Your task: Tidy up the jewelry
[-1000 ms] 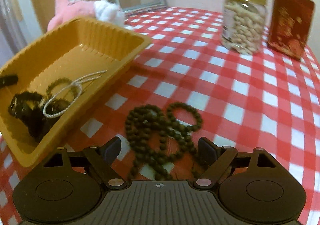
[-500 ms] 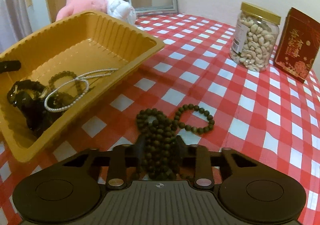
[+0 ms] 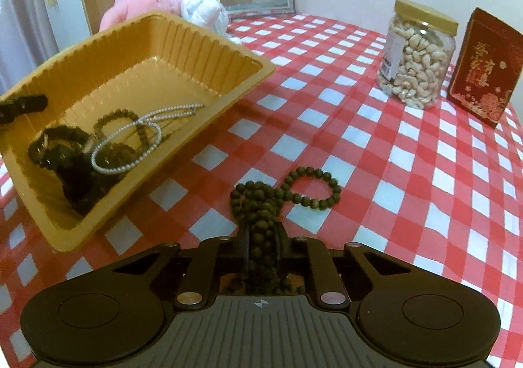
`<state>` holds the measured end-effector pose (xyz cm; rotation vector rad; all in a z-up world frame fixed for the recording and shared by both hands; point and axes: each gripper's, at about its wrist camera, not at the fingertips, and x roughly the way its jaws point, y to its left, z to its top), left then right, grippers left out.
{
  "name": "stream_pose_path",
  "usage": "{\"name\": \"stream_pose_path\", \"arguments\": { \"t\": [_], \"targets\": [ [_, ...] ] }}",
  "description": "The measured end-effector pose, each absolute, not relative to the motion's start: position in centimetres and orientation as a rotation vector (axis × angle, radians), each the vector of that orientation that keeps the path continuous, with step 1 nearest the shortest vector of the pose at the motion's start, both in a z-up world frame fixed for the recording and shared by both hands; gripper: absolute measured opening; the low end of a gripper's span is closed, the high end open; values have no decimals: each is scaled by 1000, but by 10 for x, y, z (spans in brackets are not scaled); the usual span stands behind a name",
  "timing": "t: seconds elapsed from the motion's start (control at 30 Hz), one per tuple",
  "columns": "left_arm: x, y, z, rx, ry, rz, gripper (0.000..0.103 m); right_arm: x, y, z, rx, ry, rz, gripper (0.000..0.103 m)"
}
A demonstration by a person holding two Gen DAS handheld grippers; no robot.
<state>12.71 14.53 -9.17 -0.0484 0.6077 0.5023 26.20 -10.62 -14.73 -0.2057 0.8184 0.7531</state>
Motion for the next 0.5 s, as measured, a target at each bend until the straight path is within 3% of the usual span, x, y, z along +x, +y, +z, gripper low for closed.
{"name": "stream_pose_path", "arguments": {
  "t": [0.1,0.17,0.5],
  "targets": [
    [127,145,-92,-48,607,502,12,262,-114,-131,-168,802,749,14],
    [127,145,-91,-46,607,500,12,263,-122,-118,-128,793,747,7],
    [126,145,-89,-45,599,489,11,257,-151,-35,-50,657,748,7]
  ]
}}
